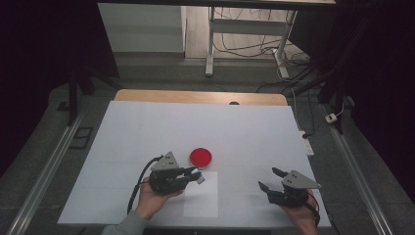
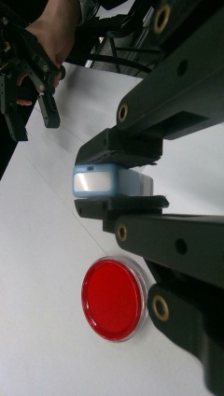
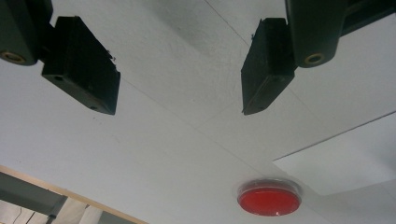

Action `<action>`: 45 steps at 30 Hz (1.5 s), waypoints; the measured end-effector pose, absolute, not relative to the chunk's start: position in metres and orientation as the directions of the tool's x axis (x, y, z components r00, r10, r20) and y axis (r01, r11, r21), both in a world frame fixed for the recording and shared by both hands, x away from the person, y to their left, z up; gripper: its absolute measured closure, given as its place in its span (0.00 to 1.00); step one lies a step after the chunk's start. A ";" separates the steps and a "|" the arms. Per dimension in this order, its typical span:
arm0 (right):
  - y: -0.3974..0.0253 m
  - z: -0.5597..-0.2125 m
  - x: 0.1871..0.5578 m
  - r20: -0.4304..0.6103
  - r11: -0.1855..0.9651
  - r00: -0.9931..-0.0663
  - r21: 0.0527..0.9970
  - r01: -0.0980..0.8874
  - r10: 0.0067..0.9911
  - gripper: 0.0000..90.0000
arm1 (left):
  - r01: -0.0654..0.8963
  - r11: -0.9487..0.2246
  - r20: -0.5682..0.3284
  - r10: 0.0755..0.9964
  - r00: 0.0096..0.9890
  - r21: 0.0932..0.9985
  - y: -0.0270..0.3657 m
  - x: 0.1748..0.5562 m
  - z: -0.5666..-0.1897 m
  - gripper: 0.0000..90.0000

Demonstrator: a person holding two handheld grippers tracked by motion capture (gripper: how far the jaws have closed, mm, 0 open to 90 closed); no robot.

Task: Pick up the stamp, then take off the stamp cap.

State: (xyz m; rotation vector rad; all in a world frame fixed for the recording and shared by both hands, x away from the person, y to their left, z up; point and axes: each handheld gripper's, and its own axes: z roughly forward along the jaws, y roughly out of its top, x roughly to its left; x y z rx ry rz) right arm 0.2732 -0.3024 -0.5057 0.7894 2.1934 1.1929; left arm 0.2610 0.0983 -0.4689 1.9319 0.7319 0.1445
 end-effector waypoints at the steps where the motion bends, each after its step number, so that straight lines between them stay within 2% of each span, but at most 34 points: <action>1: -0.302 -0.506 0.273 -0.165 0.445 -0.694 0.862 0.244 0.701 0.31 | 0.427 -0.294 -0.214 0.549 0.808 0.855 0.098 0.261 -0.469 0.84; 20: -0.300 -0.506 0.273 -0.161 0.442 -0.700 0.864 0.240 0.696 0.31 | 0.425 -0.277 -0.220 0.551 0.805 0.862 0.098 0.262 -0.468 0.84; 45: -0.258 -0.507 0.267 -0.143 0.441 -0.745 0.870 0.219 0.652 0.32 | 0.429 -0.271 -0.225 0.553 0.802 0.862 0.096 0.265 -0.470 0.84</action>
